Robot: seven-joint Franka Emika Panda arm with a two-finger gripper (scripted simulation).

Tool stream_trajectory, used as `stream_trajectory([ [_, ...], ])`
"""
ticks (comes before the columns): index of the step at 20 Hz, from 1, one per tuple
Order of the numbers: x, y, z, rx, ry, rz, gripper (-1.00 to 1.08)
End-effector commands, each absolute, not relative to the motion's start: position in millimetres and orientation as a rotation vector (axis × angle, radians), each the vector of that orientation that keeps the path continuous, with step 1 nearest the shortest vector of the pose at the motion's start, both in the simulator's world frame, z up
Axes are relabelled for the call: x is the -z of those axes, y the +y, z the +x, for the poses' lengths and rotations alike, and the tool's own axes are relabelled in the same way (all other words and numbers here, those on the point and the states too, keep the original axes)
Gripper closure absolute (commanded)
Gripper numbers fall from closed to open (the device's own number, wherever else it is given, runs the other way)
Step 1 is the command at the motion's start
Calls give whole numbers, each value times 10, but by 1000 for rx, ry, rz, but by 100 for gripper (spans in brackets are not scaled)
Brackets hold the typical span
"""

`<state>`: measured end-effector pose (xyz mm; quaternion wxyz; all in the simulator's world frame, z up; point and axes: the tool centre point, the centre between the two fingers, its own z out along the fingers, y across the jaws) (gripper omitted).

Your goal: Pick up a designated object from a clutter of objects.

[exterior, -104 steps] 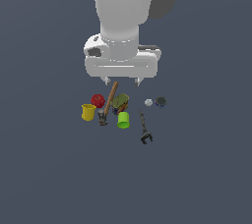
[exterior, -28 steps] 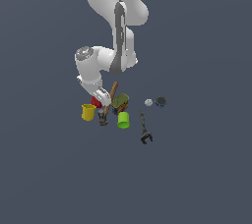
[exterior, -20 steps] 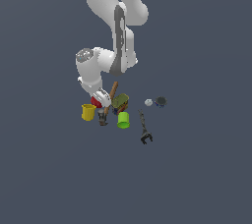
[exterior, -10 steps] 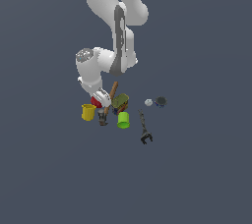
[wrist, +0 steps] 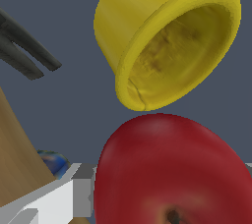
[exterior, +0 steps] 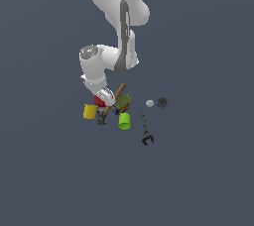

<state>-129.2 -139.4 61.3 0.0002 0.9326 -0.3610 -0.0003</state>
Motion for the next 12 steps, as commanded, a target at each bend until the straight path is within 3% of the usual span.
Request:
stream_trajectory([
  [1,-701,-1281,-1278,-3,-1128,2933,108],
  [12,-1243,-634,-1280,-4,-1128,2929,108],
])
